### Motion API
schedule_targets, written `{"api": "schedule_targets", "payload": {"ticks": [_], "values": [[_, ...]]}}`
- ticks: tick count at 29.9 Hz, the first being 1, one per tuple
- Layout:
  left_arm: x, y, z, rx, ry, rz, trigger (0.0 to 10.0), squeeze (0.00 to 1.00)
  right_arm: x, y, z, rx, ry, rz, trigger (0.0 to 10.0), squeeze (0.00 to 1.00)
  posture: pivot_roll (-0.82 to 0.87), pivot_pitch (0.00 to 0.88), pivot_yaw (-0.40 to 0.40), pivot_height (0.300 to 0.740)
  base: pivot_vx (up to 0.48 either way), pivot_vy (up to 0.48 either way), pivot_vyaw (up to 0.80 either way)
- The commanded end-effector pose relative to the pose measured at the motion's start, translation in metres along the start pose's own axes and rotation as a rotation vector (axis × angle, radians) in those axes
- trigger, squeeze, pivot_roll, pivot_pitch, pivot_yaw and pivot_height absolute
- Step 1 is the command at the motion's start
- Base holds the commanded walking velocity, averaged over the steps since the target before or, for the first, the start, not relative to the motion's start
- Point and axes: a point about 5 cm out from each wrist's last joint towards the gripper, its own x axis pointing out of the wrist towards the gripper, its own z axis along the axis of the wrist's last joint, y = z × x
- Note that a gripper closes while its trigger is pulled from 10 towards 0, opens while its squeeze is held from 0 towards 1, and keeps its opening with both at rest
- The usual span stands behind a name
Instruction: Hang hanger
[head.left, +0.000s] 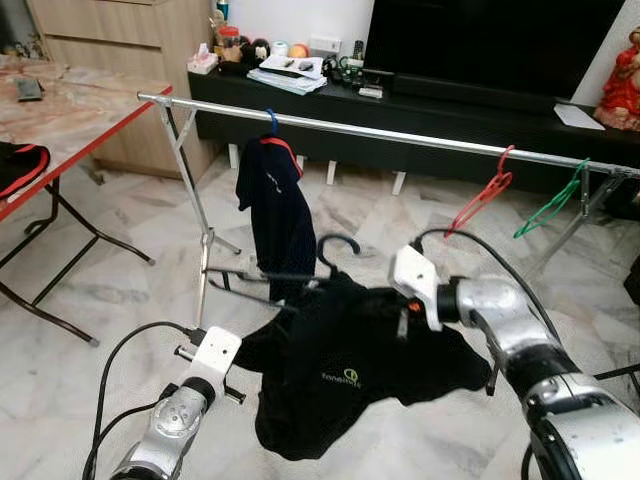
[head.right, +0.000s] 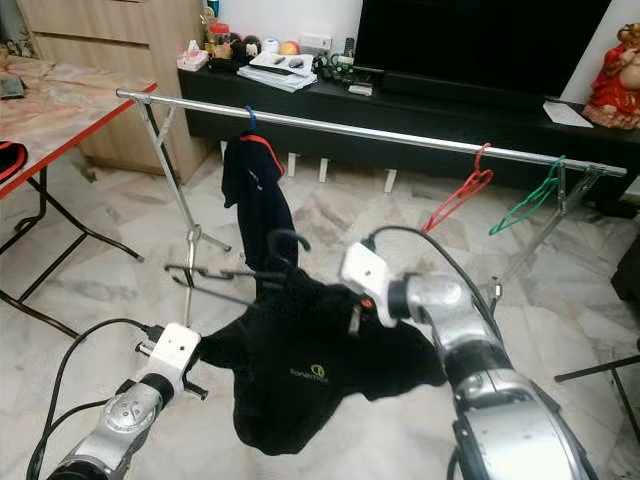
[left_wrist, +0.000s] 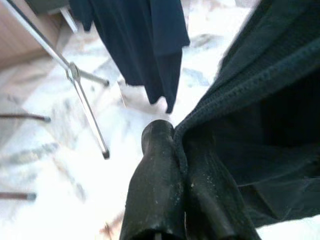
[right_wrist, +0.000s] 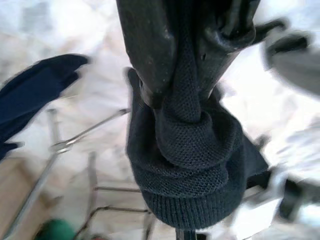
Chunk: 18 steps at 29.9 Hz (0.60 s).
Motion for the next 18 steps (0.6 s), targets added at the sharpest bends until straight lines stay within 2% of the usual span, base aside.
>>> {"api": "schedule_targets", "payload": {"ticks": [1,6,8,10,13,18], "values": [[-0.005,0.006,-0.016,-0.032,0.089,0.025,0.0,0.0,-0.017,0.001,-0.007,0.006,-0.008,0.005,0.0,0.0,0.05,0.042,-0.079,0.74,0.0,0.0,0.0],[-0.005,0.004,-0.019,-0.029,0.113,0.004,0.0,0.0,-0.027,0.005,-0.016,0.046,-0.023,0.02,0.0,0.0,0.04,0.038,-0.072,0.74,0.0,0.0,0.0],[-0.006,0.002,-0.02,-0.016,0.119,-0.015,0.0,0.0,-0.032,0.009,-0.018,0.069,-0.058,0.069,0.0,0.0,0.04,0.037,-0.068,0.74,0.0,0.0,0.0],[-0.006,0.001,-0.021,-0.02,0.122,-0.022,0.0,0.0,-0.035,0.015,-0.022,0.081,-0.057,0.141,0.0,0.0,0.04,0.036,-0.067,0.74,0.0,0.0,0.0],[-0.006,0.0,-0.022,-0.02,0.129,-0.028,0.0,0.0,-0.039,0.02,-0.026,0.075,-0.047,0.187,0.0,0.0,0.04,0.037,-0.067,0.74,0.0,0.0,0.0],[-0.007,0.0,-0.024,-0.022,0.141,-0.036,0.0,0.0,-0.047,0.022,-0.037,0.051,0.08,0.183,0.0,0.0,0.04,0.04,-0.065,0.74,0.0,0.0,0.0]]}}
